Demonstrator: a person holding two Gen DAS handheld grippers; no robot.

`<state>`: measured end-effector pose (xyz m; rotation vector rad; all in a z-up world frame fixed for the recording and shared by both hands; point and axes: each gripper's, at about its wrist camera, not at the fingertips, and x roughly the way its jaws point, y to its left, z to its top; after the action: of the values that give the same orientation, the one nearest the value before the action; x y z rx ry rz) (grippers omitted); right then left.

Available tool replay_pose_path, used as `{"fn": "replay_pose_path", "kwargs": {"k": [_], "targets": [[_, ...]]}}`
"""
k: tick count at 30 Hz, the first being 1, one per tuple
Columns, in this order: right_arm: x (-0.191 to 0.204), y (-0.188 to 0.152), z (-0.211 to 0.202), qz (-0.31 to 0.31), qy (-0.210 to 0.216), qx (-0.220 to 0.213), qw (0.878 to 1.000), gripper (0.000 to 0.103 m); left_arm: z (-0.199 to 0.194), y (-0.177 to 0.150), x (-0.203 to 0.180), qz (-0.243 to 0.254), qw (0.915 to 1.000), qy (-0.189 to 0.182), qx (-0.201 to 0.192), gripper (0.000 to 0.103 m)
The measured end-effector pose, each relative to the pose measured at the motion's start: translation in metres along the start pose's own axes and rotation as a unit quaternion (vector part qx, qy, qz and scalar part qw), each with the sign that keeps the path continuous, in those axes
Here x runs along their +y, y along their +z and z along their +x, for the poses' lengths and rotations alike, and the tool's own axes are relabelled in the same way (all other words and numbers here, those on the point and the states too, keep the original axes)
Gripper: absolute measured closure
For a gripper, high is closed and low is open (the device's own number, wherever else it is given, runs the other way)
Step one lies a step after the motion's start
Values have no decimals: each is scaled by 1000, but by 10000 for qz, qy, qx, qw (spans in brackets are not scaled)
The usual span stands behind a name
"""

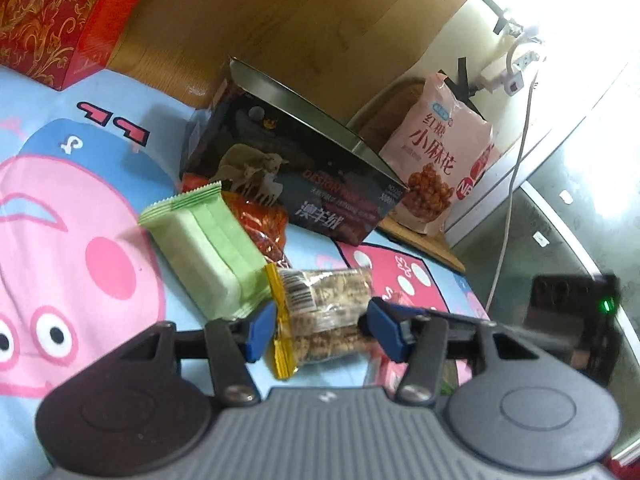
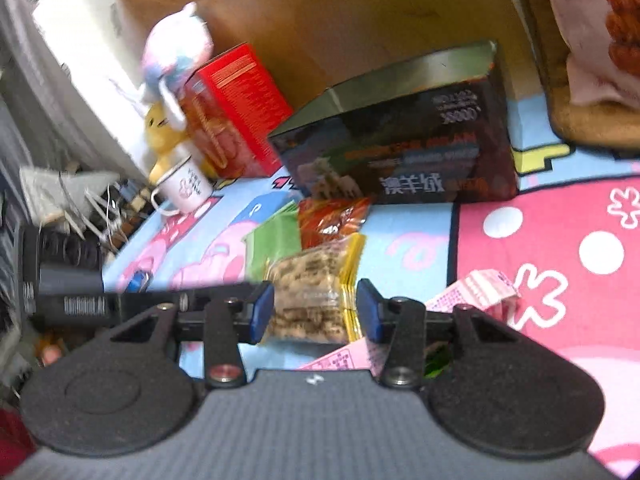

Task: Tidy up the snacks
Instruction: 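Carry the nut packet into the open box and open the right tool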

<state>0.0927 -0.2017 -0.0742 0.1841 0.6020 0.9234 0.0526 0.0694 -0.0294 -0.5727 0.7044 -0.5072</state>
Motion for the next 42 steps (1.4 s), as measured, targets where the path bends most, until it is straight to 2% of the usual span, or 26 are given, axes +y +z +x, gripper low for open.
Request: {"fn": "replay_pose_path", "kwargs": {"k": [3,6,10,13,18,22,24,25,27,28,29,30,32,34,38,42], "targets": [[16,-8,1,-521,-59,58,9986,54,4,0,0,42,9999,42,104,52],[27,-13,5,-895,-434,11,9950,73,4,-1,-2,80,9999,51,84,52],[25,-10,0,-755,-366,-195,9963,81,1,0,-3,23,10000,-49,13,52],[32,-3,-10,-825,-343,-475,9949,83,-7,8,-6,-101,9997,-191,-117,52],[37,26,-18,-936,-262,-981,9904,83,-15,45,-28,208,9985,-169,-474,52],[28,60,-16,-907,-376,-1357,9859,83,-2,85,-49,632,9953,-14,-734,52],[17,79,-13,-872,-528,-1518,9831,82,14,105,-62,813,9934,50,-808,47],[12,86,-10,-877,-643,-1552,9819,80,24,114,-67,863,9930,77,-803,41],[-1,96,0,-953,-1138,-1512,9773,68,47,125,-72,959,9928,195,-692,40],[-6,97,3,-956,-1484,-1499,9728,58,55,126,-72,918,9934,318,-613,42],[-11,95,3,-921,-1736,-1517,9687,58,58,125,-69,811,9943,395,-566,42],[-16,89,-2,-850,-1803,-1553,9675,58,56,121,-65,687,9957,291,-555,42],[-24,73,-21,-643,-1613,-1669,9706,58,44,108,-58,588,9965,117,-582,42],[-30,52,-34,-456,-1611,-1682,9714,58,32,92,-52,561,9965,138,-603,42],[-43,5,-52,184,-1579,-1449,9766,58,18,55,-50,594,9980,-36,-188,42],[-40,-33,-75,642,-1489,-1461,9759,58,8,16,-60,738,9969,-220,160,42]]}}
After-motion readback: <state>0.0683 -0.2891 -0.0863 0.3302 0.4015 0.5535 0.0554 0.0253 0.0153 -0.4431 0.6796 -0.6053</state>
